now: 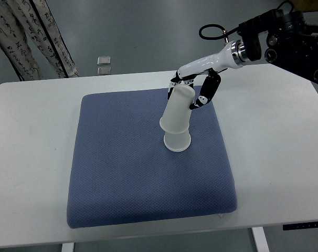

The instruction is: Stack paper cups

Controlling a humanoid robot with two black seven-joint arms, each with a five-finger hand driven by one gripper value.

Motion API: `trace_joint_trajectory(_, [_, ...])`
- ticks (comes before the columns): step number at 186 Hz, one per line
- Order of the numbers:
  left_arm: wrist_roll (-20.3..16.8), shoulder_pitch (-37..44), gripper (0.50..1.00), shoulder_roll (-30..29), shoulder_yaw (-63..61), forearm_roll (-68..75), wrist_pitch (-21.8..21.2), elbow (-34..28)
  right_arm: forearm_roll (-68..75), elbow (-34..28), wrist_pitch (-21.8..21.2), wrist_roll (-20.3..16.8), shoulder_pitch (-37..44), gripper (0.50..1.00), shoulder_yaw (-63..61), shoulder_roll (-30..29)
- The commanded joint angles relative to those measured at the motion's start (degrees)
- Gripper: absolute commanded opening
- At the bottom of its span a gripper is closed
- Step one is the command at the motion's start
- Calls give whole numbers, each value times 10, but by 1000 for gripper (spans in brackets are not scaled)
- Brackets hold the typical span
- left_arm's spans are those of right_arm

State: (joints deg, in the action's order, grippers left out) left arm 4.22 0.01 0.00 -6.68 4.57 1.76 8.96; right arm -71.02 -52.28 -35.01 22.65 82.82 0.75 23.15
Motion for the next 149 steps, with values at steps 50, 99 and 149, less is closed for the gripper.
trace_joint_trajectory(50, [0,0,1000,0,0,0,0,0,-8,17,0,-2,-27,797,0,-28])
trace_joint_trajectory(99, [0,0,1000,0,0,0,0,0,-6,29,0,-2,-27,913,-1,-26])
trace_joint_trajectory(149, [0,0,1000,0,0,0,0,0,124,98,2,-2,-69,913,-60,-16])
